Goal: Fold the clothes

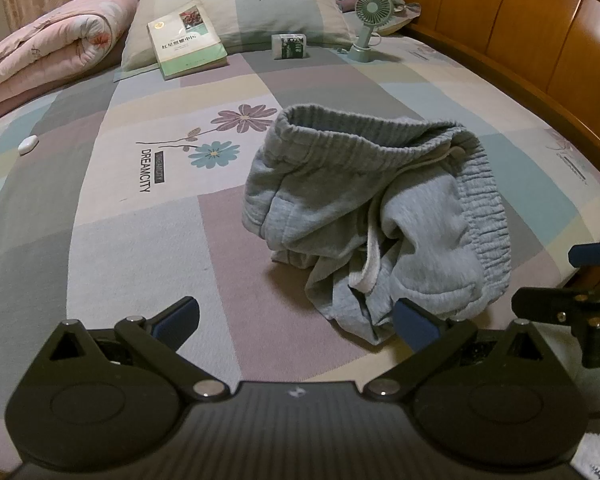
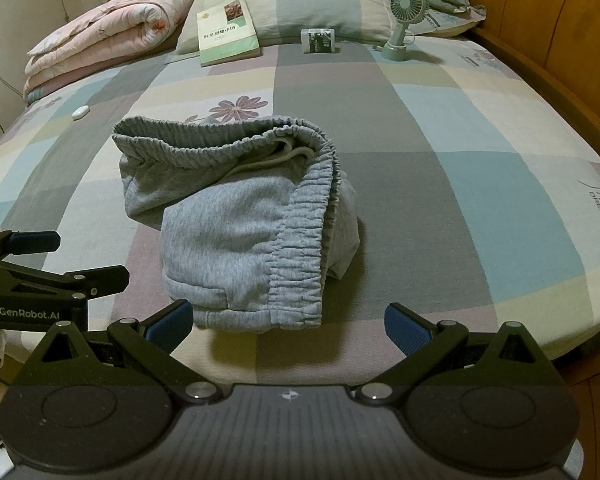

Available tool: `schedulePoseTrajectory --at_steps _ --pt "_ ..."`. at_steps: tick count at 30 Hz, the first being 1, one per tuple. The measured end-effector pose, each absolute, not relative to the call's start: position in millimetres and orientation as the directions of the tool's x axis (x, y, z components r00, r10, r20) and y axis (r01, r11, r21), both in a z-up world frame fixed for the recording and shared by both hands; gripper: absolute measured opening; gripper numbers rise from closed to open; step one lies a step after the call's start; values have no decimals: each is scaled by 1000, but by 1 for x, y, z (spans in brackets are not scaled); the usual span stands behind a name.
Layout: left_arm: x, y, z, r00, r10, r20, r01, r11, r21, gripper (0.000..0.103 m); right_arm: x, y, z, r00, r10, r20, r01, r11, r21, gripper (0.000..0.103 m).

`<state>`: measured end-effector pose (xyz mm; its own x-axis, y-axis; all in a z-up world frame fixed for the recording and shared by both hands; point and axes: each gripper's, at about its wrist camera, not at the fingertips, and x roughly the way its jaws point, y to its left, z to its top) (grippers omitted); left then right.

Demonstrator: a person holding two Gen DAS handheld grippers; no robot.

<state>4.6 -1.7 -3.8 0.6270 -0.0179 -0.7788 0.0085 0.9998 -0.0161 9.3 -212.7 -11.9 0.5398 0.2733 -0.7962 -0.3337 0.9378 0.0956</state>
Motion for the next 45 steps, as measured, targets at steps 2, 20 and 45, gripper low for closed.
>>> schedulePoseTrajectory --at_steps 2,20,45 --pt "5 -1 -4 627 -19 -779 9 1000 -17 102 10 -212 -12 539 273 -797 -334 938 95 103" --pt "11 -2 -12 641 -19 -768 26 1000 -3 102 15 -216 -12 549 297 -781 -323 938 130 103" --pt "42 -1 -27 633 -117 -766 179 984 -3 102 43 -243 -32 584 406 -703 -394 899 193 103"
